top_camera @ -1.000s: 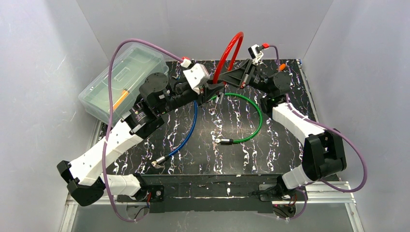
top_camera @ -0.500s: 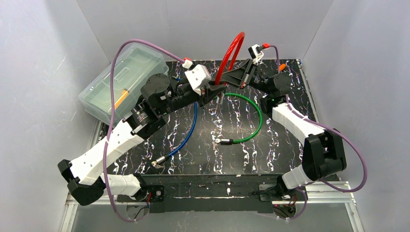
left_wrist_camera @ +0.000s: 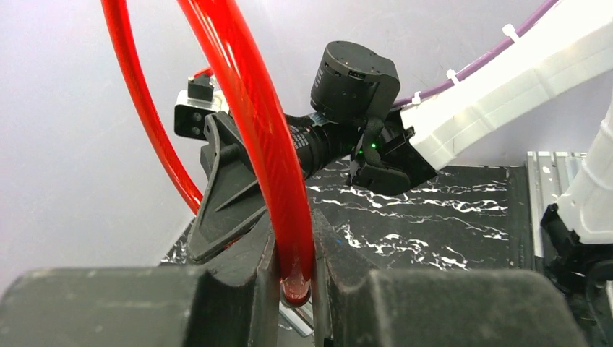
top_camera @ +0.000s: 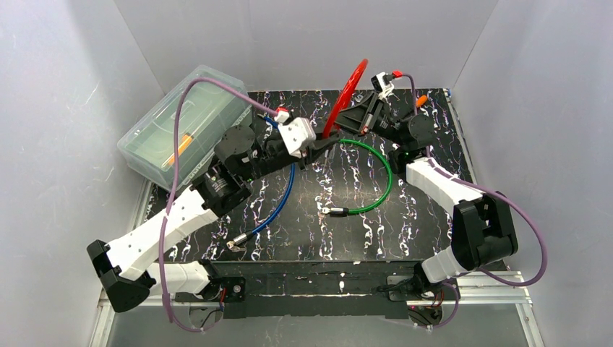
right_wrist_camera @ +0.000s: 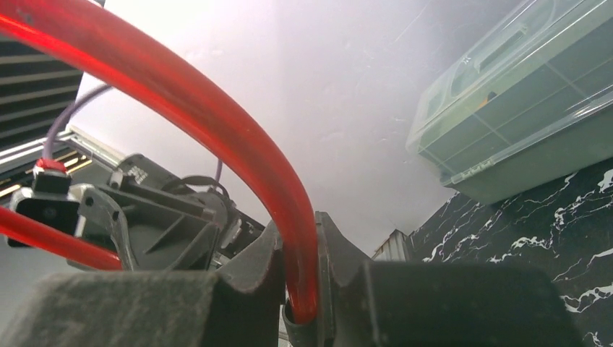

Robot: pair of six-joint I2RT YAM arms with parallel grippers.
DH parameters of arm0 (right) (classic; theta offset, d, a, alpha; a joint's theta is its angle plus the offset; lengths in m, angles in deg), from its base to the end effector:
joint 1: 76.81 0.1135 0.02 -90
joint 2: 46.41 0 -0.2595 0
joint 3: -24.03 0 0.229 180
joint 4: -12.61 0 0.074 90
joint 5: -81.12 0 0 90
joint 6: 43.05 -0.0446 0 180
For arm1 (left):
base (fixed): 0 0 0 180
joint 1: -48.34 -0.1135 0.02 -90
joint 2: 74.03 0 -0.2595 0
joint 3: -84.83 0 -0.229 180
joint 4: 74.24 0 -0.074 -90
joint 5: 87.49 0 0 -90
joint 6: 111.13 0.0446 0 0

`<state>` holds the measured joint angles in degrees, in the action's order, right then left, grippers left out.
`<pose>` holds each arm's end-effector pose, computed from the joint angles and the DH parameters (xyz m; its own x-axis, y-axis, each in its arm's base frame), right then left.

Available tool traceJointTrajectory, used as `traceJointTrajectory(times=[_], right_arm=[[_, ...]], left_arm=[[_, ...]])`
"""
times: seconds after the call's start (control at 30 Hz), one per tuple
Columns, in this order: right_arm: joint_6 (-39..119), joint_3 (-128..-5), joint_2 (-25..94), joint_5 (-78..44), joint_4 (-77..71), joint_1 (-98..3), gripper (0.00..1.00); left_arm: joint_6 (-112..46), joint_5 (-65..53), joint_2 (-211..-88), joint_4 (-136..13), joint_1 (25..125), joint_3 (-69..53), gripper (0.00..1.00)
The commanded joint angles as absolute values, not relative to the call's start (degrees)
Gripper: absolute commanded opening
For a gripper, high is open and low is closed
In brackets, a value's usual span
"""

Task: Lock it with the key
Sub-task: Lock the lock.

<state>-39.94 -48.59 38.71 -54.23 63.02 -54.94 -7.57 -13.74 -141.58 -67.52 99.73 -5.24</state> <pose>0.2709 0.1429 0.3872 -0.7506 0.4549 -0.4793 -0.6118 -0.2045 0.7641 0.1432 -0.1993 0.4721 0.3791 -0.1139 -0.9183 0.8532 0.4272 0.2992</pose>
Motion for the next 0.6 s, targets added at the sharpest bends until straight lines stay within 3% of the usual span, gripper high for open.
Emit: traceJointTrajectory(times=[0.0,0.57], right_arm=[[-46.0,-48.7,37.7,-51.1,69.1,-54.4,0.01],[-52.1,-48.2,37.3,-49.0,72.6,-54.4,0.01]], left_arm=[[-0.2,-12.6,-138.6,-81.3,99.9,-12.5,0.00],[9.3,-20.3,-134.8,-90.8,99.8,-25.0,0.00]])
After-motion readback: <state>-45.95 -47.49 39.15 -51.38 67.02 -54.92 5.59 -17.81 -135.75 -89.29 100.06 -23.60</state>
